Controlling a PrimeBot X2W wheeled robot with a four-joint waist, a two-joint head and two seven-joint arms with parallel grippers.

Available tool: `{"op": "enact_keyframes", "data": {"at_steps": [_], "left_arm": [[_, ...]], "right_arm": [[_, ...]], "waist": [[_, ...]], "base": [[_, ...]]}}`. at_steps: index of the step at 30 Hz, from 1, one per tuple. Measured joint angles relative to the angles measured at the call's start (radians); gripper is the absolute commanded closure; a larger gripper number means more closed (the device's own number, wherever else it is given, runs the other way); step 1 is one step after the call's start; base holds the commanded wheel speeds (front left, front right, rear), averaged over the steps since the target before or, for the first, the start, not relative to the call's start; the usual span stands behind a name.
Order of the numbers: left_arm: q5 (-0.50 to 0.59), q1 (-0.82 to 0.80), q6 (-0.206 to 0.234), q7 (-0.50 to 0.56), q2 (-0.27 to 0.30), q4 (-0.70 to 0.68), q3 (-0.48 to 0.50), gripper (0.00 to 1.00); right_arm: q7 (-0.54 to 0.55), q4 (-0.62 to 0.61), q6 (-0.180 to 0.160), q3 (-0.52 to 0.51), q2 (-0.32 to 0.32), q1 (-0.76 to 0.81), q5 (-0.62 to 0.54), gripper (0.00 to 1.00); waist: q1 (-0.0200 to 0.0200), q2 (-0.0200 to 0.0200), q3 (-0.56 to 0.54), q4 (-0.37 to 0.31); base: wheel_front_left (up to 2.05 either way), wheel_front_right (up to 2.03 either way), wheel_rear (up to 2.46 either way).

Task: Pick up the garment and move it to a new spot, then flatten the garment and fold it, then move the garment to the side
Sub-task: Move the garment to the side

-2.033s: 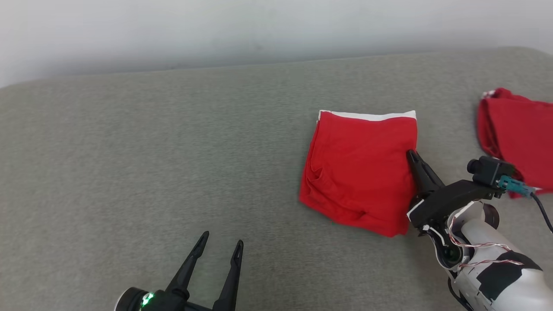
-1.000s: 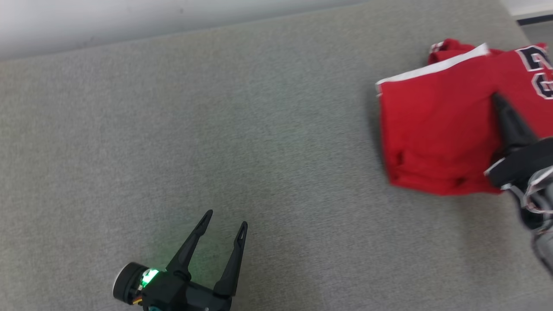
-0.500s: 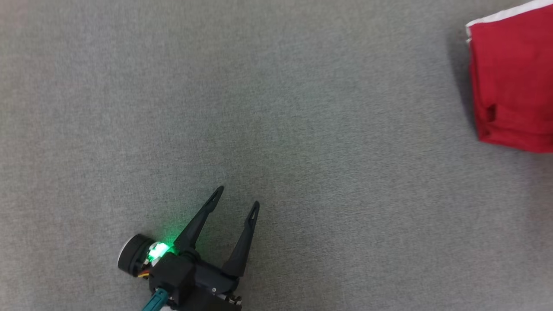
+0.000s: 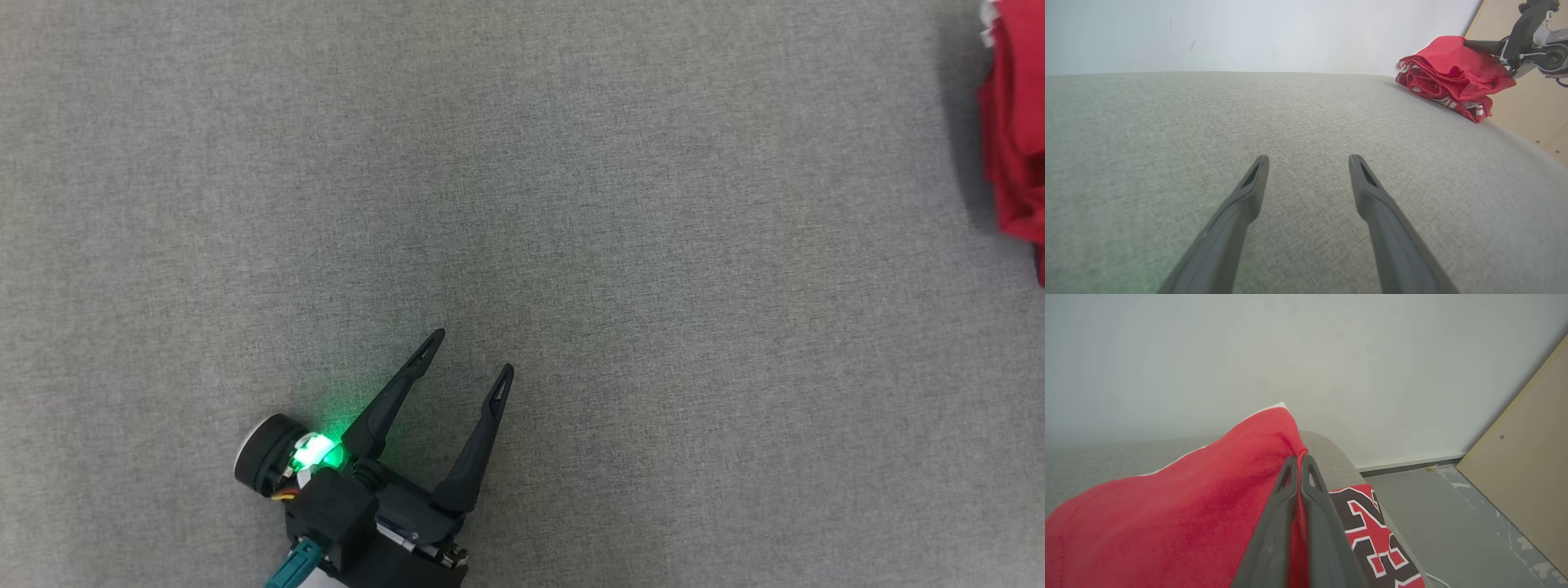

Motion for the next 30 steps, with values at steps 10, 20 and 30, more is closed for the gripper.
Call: {"op": "enact_keyframes", "data": {"at_steps": [10, 20, 30], "left_arm": [[0.000, -0.002, 0.004, -0.001, 0.002, 0.000, -0.004, 0.00], [-0.005, -0.002, 0.017, 0.001, 0.010, 0.011, 0.003, 0.00], [-0.030, 0.026, 0.035, 0.002, 0.006, 0.024, 0.005, 0.00]], "right_arm": [[0.000, 0.114, 0.000, -0.056, 0.026, -0.033, -0.073, 0.67], [0.000, 0.154, 0.000, -0.349, 0.142, -0.050, -0.413, 0.00], [0.000, -0.115, 0.000, -0.315, 0.414, 0.090, -0.509, 0.00]], "waist": [[0.0001, 0.0001, -0.003, 0.023], [0.0002, 0.0001, -0.033, 0.027], [0.0002, 0.0001, -0.111, 0.026]], "base": [[0.00, 0.00, 0.00], [0.00, 0.00, 0.00], [0.00, 0.00, 0.00]]}}
